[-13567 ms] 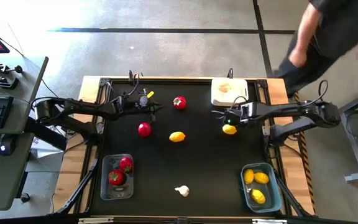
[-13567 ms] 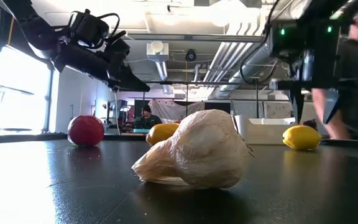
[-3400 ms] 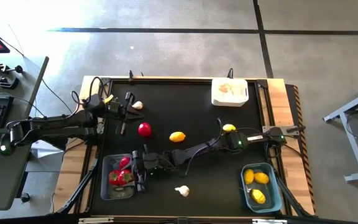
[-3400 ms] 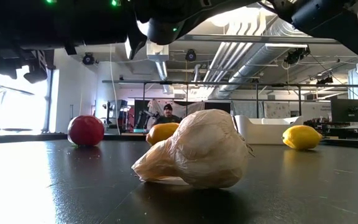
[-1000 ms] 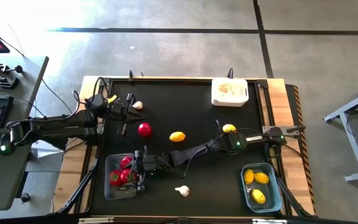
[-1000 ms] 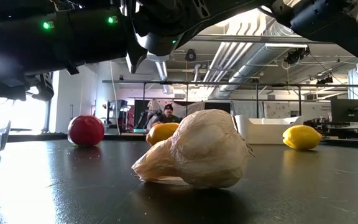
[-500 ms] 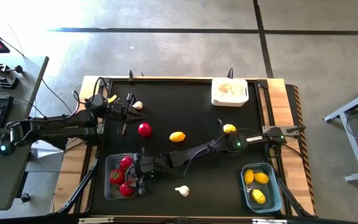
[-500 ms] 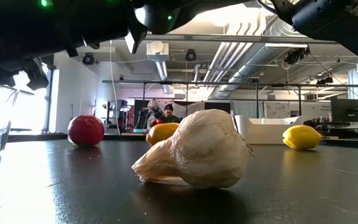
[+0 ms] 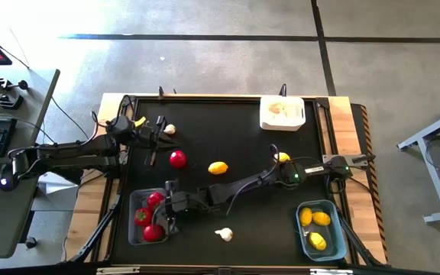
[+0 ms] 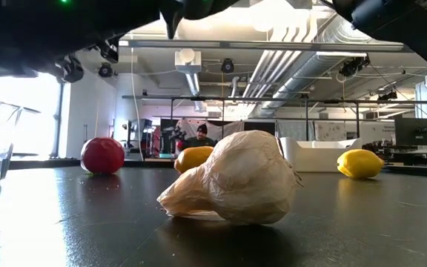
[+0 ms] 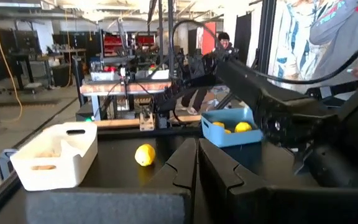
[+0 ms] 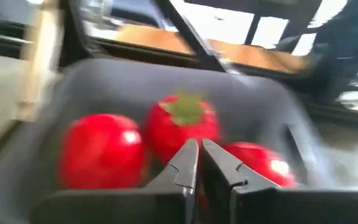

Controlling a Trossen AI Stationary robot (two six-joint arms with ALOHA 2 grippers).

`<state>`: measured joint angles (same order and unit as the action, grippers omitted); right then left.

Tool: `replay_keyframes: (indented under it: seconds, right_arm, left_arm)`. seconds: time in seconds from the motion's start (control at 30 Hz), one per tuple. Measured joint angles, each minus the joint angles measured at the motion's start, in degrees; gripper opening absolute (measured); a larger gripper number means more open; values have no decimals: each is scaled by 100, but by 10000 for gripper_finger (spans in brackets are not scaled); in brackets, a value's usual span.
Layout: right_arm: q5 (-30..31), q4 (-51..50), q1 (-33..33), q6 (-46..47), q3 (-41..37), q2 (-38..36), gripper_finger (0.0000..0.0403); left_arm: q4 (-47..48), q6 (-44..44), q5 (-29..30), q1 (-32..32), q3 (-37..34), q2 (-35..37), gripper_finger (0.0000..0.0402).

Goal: Sort produce into baskets
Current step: Put the lemon into the blue bin

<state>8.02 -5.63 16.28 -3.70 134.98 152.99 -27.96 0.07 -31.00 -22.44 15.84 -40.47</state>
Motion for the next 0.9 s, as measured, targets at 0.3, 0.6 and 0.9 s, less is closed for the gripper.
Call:
replay_keyframes:
  seconds: [0.3, 0.6, 0.9]
  right_arm:
    - [252, 434, -26, -143, -602, -255, 0]
    - [45, 1859, -195, -67, -2672, -1305, 0]
    - [44, 3780, -393, 352, -5255, -2669, 0]
  left_arm:
    - [136, 46, 19, -146, 0, -1, 5]
    - [139, 51, -9, -247, 0, 0, 5]
    - [184, 18, -11, -254, 0, -1, 5]
